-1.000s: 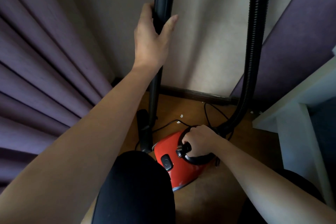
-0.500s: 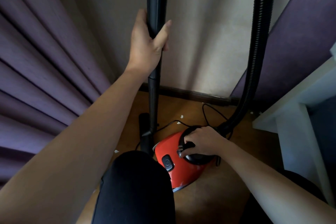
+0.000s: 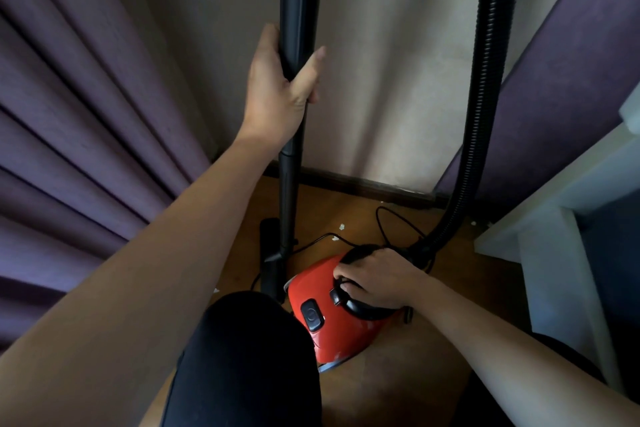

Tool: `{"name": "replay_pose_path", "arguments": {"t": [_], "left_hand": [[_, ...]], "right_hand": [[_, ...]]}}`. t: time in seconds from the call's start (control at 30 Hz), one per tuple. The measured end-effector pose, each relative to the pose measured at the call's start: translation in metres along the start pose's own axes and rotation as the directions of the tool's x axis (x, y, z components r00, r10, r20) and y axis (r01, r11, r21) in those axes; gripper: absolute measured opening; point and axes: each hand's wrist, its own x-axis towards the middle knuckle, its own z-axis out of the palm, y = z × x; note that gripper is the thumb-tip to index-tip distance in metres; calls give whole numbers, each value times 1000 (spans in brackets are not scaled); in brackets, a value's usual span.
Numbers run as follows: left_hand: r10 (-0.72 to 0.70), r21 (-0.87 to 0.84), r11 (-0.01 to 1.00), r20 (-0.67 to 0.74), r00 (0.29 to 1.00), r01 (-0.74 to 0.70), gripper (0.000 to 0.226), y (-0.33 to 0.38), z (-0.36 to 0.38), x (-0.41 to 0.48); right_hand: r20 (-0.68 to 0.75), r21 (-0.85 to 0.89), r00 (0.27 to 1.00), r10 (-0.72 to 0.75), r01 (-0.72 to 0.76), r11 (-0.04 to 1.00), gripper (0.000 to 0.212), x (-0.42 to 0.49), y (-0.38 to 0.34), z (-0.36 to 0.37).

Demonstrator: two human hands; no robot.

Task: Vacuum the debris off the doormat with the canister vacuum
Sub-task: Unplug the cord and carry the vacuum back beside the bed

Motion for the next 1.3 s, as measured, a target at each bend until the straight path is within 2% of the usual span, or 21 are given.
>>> {"name": "replay_pose_path", "arguments": {"t": [0.1, 0.23, 0.4, 0.7, 0.93, 1.03, 1.2, 1.3], "left_hand": [[-1, -7, 1000, -1, 1000, 1, 20, 0, -2, -1], [-20, -18, 1000, -6, 1000, 20, 20, 2, -3, -1], [-42, 2, 999, -24, 999, 42, 14, 4, -3, -2], [-59, -42, 998, -113, 992, 55, 14, 13, -13, 16], [-66, -29, 998, -72, 995, 64, 14, 83, -16, 57], [-99, -17, 995, -57, 993, 98, 12, 138, -29, 91], [-154, -28, 988, -34, 988, 153, 12, 247, -51, 156], [-175, -44, 984, -19, 984, 174, 12, 314, -70, 195]], "right_hand": [[26, -67, 999, -31, 32, 997, 52, 2, 3, 1], [112, -23, 994, -6, 9, 1000, 65, 5, 2, -6], [182, 82, 982, 55, -71, 994, 59, 10, 3, -13], [236, 29, 955, 181, -193, 981, 23, 11, 15, -80], [182, 72, 937, 298, -315, 947, 27, -15, 24, -194], [201, 101, 915, 348, -373, 922, 29, -31, 13, -260], [190, 106, 886, 423, -446, 889, 17, -51, -13, -399], [192, 143, 870, 455, -483, 864, 26, -63, -37, -484]]}}
